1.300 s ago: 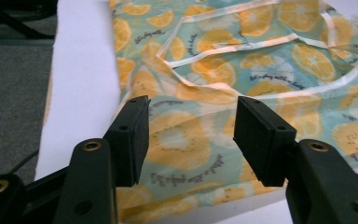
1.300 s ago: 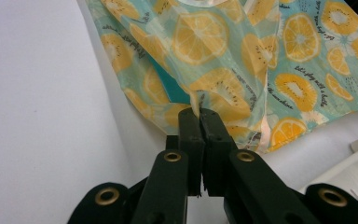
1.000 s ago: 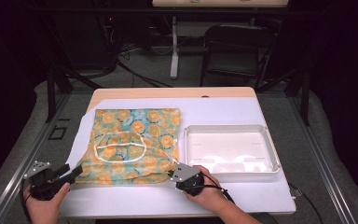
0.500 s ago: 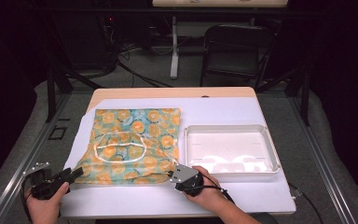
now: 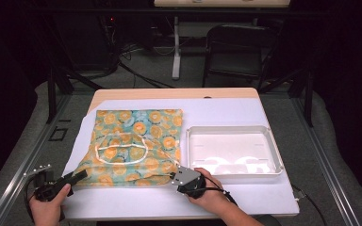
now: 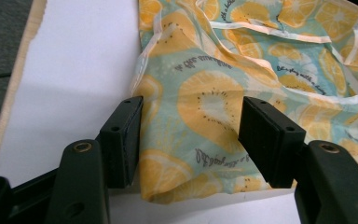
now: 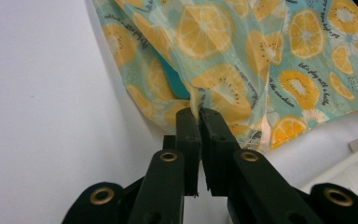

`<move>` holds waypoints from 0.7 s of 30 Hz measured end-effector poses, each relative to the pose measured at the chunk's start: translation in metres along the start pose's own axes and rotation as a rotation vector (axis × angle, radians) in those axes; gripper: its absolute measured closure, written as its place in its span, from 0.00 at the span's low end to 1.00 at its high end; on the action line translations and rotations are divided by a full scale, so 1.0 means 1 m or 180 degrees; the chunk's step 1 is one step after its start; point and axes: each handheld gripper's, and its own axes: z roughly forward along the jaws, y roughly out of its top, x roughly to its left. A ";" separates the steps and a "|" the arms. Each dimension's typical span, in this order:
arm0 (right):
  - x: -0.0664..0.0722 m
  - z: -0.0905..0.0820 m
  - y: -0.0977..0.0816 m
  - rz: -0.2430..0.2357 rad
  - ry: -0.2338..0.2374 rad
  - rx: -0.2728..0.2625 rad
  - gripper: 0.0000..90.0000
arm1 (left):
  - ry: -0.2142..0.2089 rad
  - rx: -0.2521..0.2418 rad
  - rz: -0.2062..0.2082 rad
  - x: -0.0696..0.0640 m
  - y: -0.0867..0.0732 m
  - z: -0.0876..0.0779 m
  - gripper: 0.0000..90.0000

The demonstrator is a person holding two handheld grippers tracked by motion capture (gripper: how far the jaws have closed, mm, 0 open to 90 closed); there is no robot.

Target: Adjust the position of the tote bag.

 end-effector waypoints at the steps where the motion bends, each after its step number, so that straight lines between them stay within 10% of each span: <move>1: 0.000 0.000 0.000 -0.0005 -0.0003 0.0003 0.96 | -0.0007 -0.0002 -0.0020 0.000 0.000 0.001 0.46; 21: 0.001 0.001 0.000 -0.0036 0.0007 0.0022 0.95 | -0.0040 0.0147 0.0115 -0.008 -0.001 0.004 0.71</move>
